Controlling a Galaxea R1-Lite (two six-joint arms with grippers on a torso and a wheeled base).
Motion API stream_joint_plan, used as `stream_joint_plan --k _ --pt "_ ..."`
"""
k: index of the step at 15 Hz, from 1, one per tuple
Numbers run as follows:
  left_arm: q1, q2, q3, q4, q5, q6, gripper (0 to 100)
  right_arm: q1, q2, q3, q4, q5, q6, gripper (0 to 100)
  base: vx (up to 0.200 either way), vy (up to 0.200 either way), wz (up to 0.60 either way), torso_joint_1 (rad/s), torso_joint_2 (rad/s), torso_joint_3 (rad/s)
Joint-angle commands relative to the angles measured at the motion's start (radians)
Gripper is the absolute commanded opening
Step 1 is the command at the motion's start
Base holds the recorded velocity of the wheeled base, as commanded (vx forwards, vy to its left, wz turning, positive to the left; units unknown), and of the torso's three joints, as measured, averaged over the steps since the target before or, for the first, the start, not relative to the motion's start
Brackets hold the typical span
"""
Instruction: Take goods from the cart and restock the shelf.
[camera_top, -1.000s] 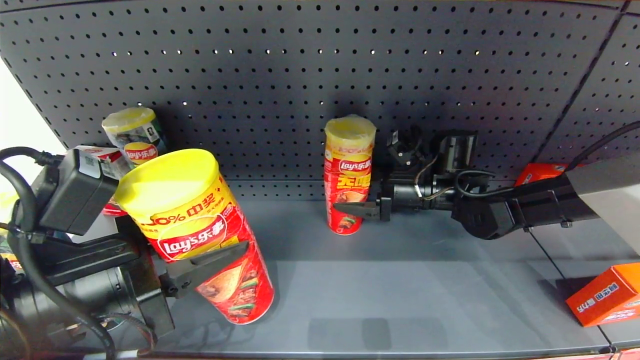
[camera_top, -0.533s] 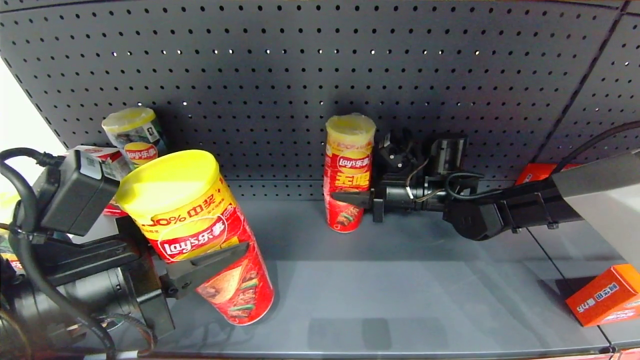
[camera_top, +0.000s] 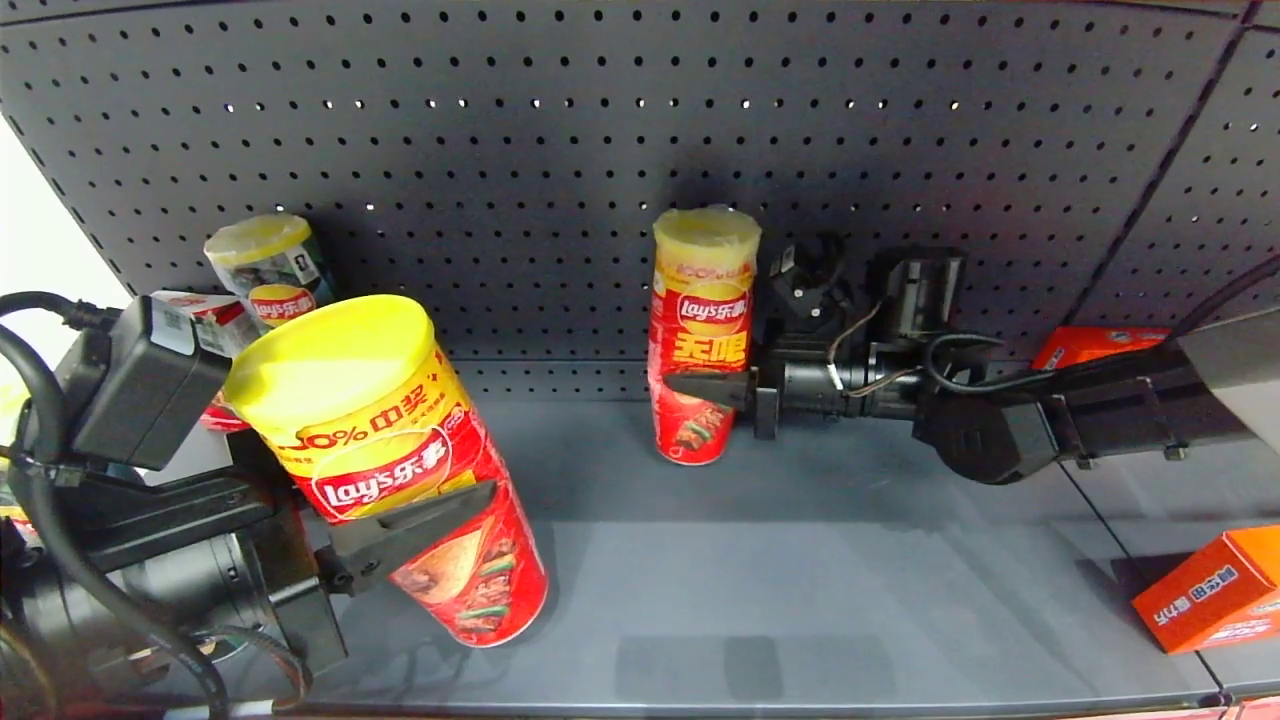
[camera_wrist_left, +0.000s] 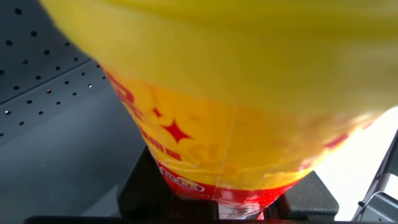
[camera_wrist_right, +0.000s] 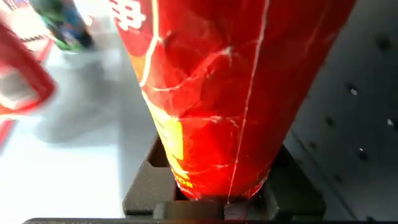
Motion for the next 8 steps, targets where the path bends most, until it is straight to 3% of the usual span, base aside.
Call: stream_joint_plan --k 1,4,8 --pt "0.000 -0.002 -0.002 0.000 0.000 0.000 0 0.050 -0.181 0.136 -0.013 -0.033 0.031 0 0.000 0.000 0.00 0.000 0.00 0.000" --pt "0.000 -0.002 -0.006 0.000 0.000 0.000 0 0.139 -0.362 0.429 -0.102 -0.158 0.042 0 0.000 0.000 0.00 0.000 0.00 0.000" --pt "0.000 -0.002 -0.009 0.000 0.000 -0.002 0 0.214 -0.442 0.702 -0.280 -0.286 0.056 0 0.000 0.000 0.00 0.000 0.00 0.000"
